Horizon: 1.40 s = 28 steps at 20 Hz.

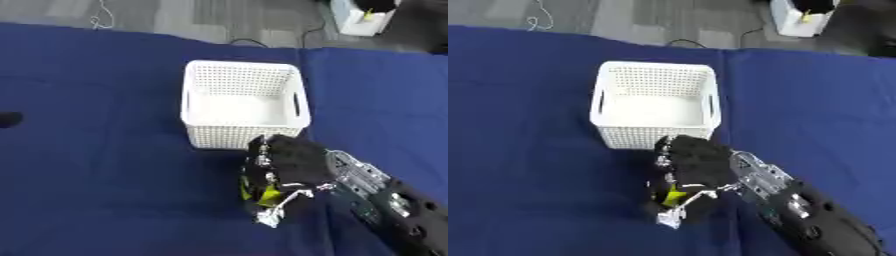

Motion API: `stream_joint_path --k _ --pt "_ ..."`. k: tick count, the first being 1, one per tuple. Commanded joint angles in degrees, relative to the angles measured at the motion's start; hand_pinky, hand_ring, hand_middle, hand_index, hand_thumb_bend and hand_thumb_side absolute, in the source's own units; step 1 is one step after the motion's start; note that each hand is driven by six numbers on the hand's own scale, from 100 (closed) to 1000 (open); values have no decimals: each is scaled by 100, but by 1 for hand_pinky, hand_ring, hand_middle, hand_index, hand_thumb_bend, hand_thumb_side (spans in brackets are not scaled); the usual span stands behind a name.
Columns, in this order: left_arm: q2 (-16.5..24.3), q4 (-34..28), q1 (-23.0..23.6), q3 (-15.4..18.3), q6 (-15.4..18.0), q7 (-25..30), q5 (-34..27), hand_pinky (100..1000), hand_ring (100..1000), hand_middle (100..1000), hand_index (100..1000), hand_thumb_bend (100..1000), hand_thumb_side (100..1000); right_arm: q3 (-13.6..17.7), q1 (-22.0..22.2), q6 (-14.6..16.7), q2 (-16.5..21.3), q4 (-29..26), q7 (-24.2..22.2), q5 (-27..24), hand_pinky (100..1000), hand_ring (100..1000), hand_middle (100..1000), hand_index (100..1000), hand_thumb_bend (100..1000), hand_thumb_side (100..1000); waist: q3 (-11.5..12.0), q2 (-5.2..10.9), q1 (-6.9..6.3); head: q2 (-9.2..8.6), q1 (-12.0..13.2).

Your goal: Pick up objects on the table and place them in the box.

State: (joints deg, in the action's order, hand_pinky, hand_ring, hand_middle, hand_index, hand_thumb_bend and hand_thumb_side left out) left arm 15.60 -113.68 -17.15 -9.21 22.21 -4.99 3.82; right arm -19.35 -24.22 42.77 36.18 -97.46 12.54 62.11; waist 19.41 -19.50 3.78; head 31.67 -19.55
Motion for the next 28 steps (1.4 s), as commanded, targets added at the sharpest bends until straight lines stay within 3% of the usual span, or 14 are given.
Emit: stream_joint_path --k 1,9,19,28 --pt "41 -91 -1 27 5 -44 1 969 787 820 854 100 750 109 62 -100 23 -216 -178 -150 100 100 100 100 100 757 -35 124 -63 -9 60" --pt "21 -91 141 92 14 -179 45 965 784 818 854 100 753 412 56 -573 -10 -976 -399 -549 100 100 100 100 100 708 -187 252 -175 33 94" --pt "18 -91 168 101 14 -236 56 963 783 817 853 100 751 617 -14 -842 27 -1558 -642 -897 100 100 100 100 100 690 -211 321 -230 7 72" --pt "42 -91 261 340 -17 -628 278 961 782 816 850 100 748 931 -431 -1204 181 -1712 -377 -1012 100 100 100 100 100 664 -202 355 -249 -20 35"
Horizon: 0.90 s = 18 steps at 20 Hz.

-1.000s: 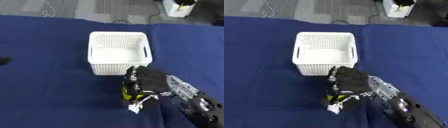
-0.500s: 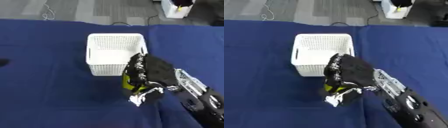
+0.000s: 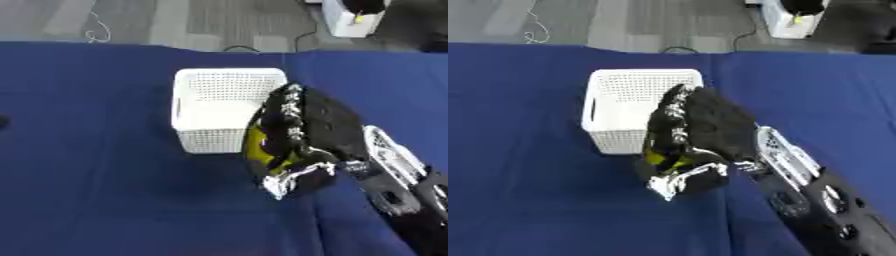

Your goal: Pick up objects on the table and place them in the box.

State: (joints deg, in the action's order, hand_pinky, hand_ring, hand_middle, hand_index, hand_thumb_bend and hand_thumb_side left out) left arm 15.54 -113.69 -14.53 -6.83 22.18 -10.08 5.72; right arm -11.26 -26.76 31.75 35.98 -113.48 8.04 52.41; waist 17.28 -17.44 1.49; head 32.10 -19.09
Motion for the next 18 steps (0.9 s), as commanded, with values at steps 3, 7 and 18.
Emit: stream_joint_path --k 3,7,18 --pt "29 -91 24 103 -29 -175 149 960 780 815 850 100 748 169 -371 -295 266 -111 99 -49 100 100 100 100 100 662 57 141 -19 -73 -47" --pt "28 -91 -3 81 -26 -181 167 960 779 815 850 100 748 174 -542 -526 310 -111 31 -50 100 100 100 100 100 666 137 114 3 -101 -90" --pt "7 -91 -179 9 -1 -95 141 959 778 813 851 100 751 275 -1095 -1202 458 806 359 174 100 100 100 100 100 668 427 -85 194 -291 -274"
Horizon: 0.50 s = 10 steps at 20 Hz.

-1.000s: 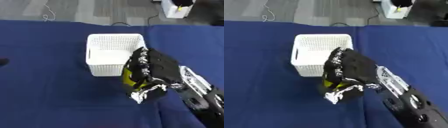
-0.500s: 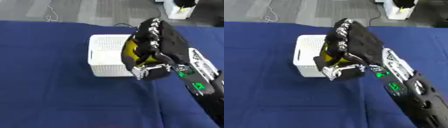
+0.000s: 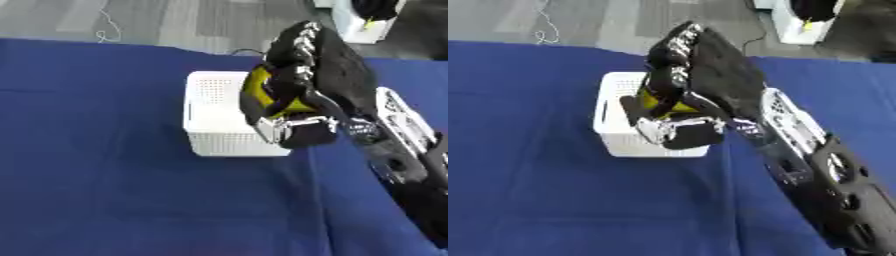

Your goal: Pick up objects on the table and place them in the box.

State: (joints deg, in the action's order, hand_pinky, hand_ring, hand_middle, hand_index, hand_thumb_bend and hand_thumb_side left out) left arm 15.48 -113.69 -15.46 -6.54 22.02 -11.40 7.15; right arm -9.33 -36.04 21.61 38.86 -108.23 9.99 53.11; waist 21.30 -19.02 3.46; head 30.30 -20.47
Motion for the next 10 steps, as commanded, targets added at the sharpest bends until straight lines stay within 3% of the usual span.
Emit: stream_joint_path --k 1,9,10 --pt "13 -90 -104 -26 18 49 -8 959 777 813 850 100 751 71 -226 -242 180 439 254 175 100 100 100 100 100 670 53 53 17 -130 -163" --pt "23 -90 -212 -81 13 161 -24 958 776 812 851 100 753 11 -611 -282 270 1465 603 808 100 100 100 100 100 706 262 -120 247 -240 -352" --pt "24 -90 -226 -88 14 175 -25 958 775 812 850 100 753 16 -641 -285 251 1570 640 848 100 100 100 100 109 775 291 -147 275 -246 -366"
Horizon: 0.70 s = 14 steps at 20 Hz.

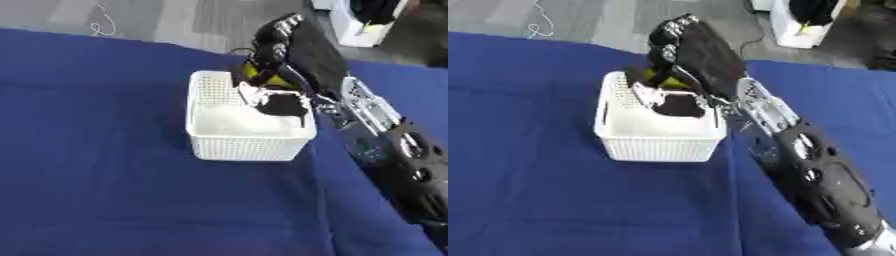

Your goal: Pick up objects on the table and place them in the box.

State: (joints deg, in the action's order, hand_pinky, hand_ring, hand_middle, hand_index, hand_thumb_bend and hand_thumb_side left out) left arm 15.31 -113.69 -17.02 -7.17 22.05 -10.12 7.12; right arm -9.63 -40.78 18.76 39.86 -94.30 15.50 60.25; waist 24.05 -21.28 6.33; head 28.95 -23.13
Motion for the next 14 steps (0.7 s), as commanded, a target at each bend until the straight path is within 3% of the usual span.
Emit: stream_joint_path --k 1,2,3,4,5,6,7,8,9,10,13,14 --pt "42 -90 -78 -28 12 58 -23 958 775 812 850 100 753 45 -189 -1 136 261 130 158 100 100 100 100 109 775 32 64 3 -114 -107" --pt "41 -90 -83 -29 14 66 -22 958 775 812 850 100 753 29 -189 18 109 345 153 161 100 100 100 100 178 880 46 39 21 -107 -111" --pt "41 -90 -86 -29 14 72 -19 958 775 812 850 100 753 12 -188 52 87 424 141 157 100 100 100 100 182 898 53 24 33 -101 -112" --pt "38 -90 -85 -27 13 76 -16 958 775 812 850 100 748 -18 -172 112 61 488 92 155 104 276 266 344 196 1000 55 5 46 -91 -105" --pt "36 -90 -84 -24 11 78 -13 958 775 812 850 100 754 -28 -165 172 37 533 33 145 100 228 216 299 173 1000 53 -5 52 -86 -99" --pt "34 -90 -78 -22 8 80 -8 958 774 812 850 100 754 -41 -145 245 10 552 -35 123 251 478 508 506 140 1000 41 -16 56 -77 -83" --pt "32 -90 -73 -21 5 82 -5 958 774 812 850 100 754 -38 -126 308 -17 548 -89 77 298 539 582 553 159 1000 28 -23 57 -67 -70" --pt "29 -90 -67 -19 0 83 -4 958 774 812 850 100 754 -30 -104 351 -43 530 -133 15 372 617 675 623 120 1000 13 -24 52 -60 -61" --pt "28 -90 -62 -17 -4 83 -4 958 774 812 850 100 754 -18 -85 378 -59 500 -161 -45 357 602 655 609 121 1000 0 -23 47 -55 -55" --pt "27 -90 -56 -15 -7 80 -4 958 774 812 851 100 755 -4 -62 390 -82 457 -172 -113 416 652 716 665 114 1000 -16 -13 35 -53 -50" --pt "27 -90 -29 -8 -20 68 -10 958 777 813 850 100 755 31 -9 399 -96 306 -197 -252 460 667 734 693 111 1000 -64 28 -3 -38 -35" --pt "28 -90 -21 -7 -26 62 -14 958 777 813 850 100 756 46 -5 395 -75 253 -210 -279 534 696 761 717 109 1000 -80 57 -22 -34 -34"
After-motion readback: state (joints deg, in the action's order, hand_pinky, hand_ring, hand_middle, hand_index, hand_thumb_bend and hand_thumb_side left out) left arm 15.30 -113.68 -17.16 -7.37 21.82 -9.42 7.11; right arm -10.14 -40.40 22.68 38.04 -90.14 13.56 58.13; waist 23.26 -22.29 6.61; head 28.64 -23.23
